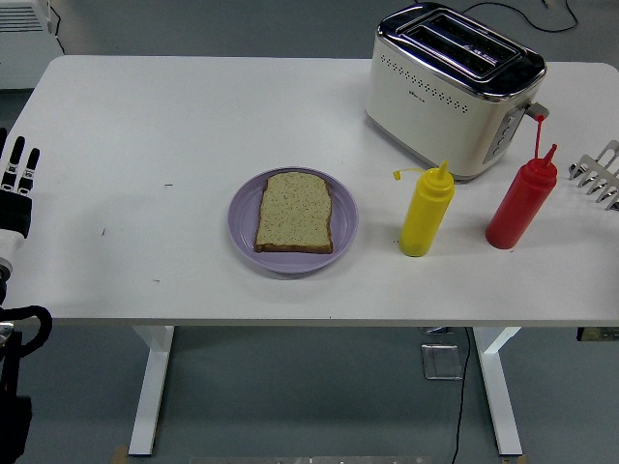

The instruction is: Pick up the cup,pour liquid into bread,place the cup on the desk

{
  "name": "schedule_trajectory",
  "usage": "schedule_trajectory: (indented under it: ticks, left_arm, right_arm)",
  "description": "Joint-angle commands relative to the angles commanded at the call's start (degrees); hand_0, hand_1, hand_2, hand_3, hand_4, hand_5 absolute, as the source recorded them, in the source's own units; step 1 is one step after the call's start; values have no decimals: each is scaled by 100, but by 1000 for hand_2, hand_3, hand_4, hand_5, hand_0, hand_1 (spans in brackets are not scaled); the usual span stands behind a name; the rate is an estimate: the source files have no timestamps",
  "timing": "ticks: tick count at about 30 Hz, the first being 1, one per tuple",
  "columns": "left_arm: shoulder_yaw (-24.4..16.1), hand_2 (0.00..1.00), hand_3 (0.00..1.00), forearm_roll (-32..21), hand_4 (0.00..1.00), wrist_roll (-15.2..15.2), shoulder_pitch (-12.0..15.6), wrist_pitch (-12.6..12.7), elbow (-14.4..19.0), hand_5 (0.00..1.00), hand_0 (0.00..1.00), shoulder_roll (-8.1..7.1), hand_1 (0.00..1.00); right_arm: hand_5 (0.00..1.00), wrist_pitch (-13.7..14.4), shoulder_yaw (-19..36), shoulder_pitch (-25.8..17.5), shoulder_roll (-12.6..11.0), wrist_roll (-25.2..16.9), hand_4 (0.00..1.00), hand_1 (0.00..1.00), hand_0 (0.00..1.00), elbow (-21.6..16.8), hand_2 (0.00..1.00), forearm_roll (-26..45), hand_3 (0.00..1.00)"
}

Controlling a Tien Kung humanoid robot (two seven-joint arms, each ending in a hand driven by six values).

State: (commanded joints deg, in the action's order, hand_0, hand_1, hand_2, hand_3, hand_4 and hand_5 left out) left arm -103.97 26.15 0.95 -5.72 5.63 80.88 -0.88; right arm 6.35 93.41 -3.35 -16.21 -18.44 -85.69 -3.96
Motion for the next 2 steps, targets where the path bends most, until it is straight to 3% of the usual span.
schedule_trajectory:
  ticks: [2]
  left_arm:
    - [5, 737, 691, 40, 512, -19, 2, 2, 6, 998, 785, -4, 737]
  right_arm:
    - [638, 3, -29, 28, 7, -4, 624, 709, 775, 3, 716, -9, 748]
